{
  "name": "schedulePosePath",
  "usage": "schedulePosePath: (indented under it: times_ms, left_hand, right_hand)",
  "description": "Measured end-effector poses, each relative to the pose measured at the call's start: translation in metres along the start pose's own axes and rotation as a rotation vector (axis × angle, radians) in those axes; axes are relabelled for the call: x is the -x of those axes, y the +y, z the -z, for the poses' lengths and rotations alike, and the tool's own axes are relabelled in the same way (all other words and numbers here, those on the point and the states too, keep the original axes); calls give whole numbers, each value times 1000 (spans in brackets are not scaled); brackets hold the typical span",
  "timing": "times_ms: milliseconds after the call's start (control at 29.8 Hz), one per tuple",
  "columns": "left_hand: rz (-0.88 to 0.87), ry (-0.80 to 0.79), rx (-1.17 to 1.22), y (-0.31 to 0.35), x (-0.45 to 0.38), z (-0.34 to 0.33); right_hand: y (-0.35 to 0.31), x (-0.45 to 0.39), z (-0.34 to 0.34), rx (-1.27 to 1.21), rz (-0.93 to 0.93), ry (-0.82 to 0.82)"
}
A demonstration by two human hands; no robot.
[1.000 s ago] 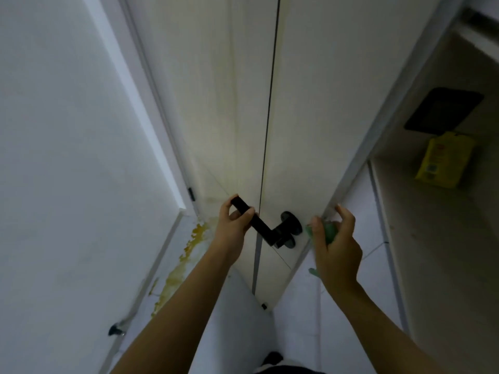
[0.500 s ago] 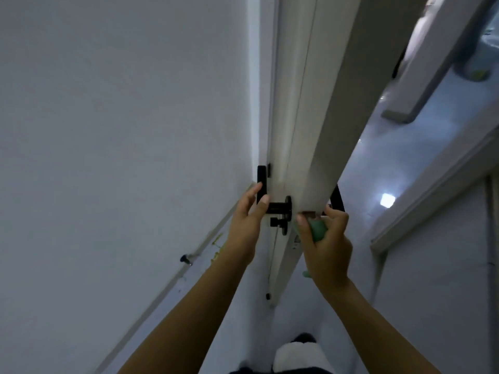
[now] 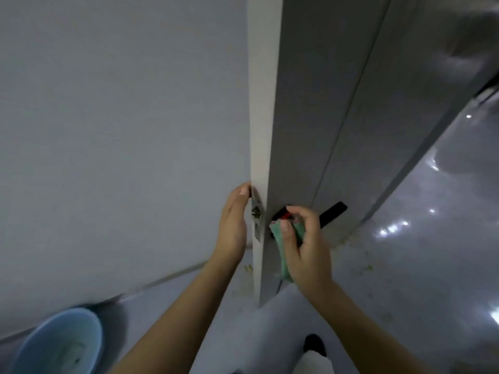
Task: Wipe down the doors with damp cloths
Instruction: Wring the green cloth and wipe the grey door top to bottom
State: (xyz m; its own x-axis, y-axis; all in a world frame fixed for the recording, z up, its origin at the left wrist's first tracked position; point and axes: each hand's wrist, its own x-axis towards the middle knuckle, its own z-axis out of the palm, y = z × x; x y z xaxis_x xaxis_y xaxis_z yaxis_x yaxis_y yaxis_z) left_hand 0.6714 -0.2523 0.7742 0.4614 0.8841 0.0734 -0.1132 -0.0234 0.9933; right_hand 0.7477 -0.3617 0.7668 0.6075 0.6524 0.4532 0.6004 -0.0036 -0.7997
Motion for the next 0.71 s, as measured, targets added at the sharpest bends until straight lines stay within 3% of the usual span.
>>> schedulePosePath:
  times_ms: [235,403,571,705]
  left_hand:
    - [-111,209,13,1,-50,-4]
    - [-58,308,-6,10,-67,-11]
    - [-102,538,-3,15,-31,-39]
    - [-8,336,83,16,-20,-50]
  right_hand:
    - [23,-64,7,-231,50,-460]
    - [37,-103,11,-245,151,-560]
    - [36,-128,5,-317,111,-611]
    - [23,-144,0,-387,67,-629]
